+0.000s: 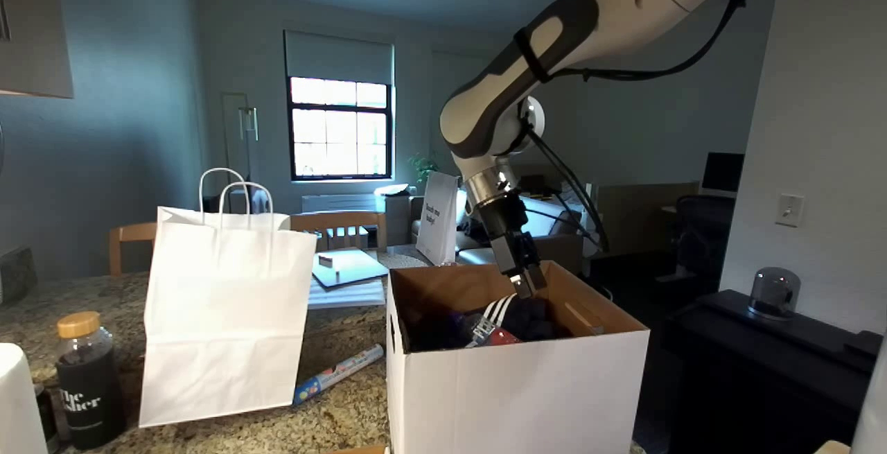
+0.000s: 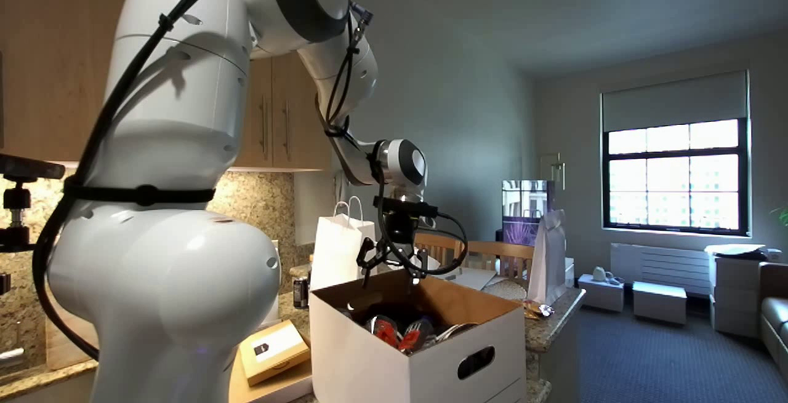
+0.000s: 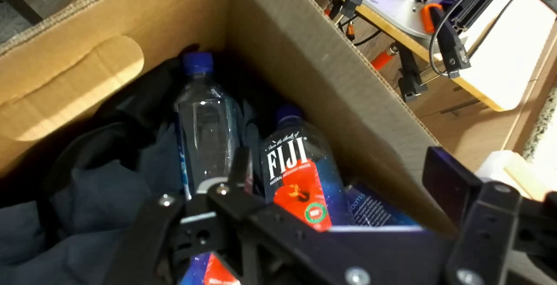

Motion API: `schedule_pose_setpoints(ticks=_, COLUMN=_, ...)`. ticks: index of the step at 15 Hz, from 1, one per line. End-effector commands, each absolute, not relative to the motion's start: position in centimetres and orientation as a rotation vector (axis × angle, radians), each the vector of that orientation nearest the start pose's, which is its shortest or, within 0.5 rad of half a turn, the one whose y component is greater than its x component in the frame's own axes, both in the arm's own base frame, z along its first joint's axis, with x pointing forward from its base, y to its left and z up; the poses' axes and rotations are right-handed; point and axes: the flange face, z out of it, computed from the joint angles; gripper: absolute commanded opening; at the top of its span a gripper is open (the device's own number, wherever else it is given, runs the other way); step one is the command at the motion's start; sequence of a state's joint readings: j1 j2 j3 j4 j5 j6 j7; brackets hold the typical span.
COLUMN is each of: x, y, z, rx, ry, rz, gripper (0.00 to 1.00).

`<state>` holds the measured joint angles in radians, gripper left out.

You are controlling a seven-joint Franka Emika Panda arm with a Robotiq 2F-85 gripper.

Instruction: Remove three bottles from the box

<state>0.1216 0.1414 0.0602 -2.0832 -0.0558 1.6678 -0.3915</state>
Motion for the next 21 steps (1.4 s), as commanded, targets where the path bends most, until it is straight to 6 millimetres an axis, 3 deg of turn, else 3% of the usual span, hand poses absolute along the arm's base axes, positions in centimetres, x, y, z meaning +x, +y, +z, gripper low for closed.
schedule_pose_setpoints(ticks=1, x=50.8, y=9.5, z=32.1, rx=-2.816, ry=-0.992, rz=0.867, gripper=1.00)
schedule_pose_setpoints(ticks=8, x=50.7, y=10.0, z=31.1, rx=-2.846, ry=-0.954, rz=0.826, gripper=1.00)
schedule_pose_setpoints(ticks=13, x=49.7, y=9.9, z=27.1, rx=-2.810, ry=-0.942, rz=0.756, gripper=1.00)
schedule_pose_setpoints(ticks=18, x=48.4, y=10.1, z=23.2, rx=-2.733, ry=-0.945, rz=0.841, gripper=1.00)
schedule_pose_setpoints(ticks=21, x=48.5, y=10.1, z=22.3, rx=-2.731, ry=-0.936, rz=0.839, gripper=1.00)
